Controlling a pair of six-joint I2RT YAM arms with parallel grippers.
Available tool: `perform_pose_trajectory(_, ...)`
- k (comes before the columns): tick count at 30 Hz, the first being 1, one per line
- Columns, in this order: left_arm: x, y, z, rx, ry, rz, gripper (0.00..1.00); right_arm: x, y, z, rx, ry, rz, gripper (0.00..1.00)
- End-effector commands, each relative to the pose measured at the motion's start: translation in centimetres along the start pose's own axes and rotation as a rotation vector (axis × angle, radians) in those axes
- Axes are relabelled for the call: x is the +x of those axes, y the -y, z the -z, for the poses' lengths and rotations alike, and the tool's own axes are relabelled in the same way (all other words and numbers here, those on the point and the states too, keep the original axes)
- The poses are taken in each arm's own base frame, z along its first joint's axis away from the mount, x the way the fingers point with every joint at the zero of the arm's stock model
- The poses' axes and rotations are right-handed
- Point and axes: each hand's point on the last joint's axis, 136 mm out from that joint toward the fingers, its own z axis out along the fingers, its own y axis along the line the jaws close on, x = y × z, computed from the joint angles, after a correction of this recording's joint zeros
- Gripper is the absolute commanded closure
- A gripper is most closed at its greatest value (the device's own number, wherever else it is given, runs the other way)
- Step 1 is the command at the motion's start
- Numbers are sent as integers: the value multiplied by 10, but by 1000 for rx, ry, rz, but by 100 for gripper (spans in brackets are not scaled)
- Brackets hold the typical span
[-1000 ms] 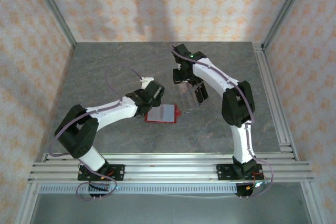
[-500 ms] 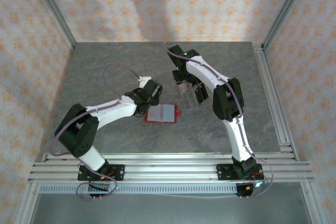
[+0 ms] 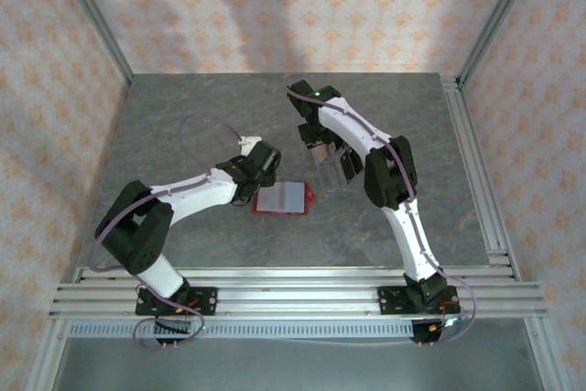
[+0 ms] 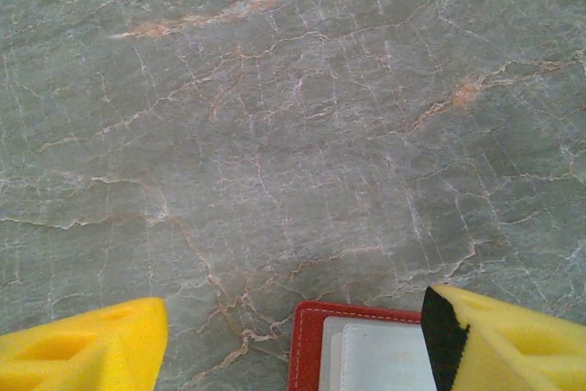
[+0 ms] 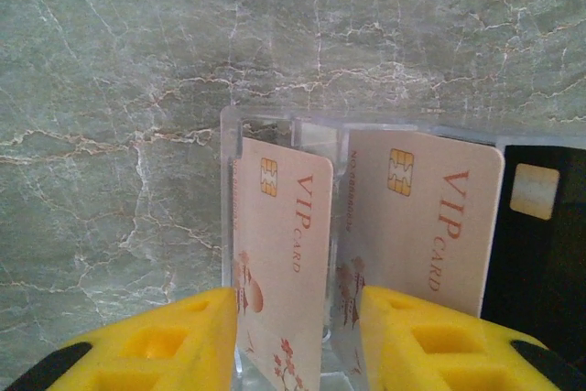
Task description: Put the credit cards into the card holder
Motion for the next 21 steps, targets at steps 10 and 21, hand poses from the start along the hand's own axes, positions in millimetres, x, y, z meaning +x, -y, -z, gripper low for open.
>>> perform_pose_trajectory(10,-8,-2,4,10,30,32,26,11,-1,-17,36,-71,46,62)
perform_pose_trajectory(21,-6,-2,2,10,30,32,26,12,-6,-17,9,-79,46,70)
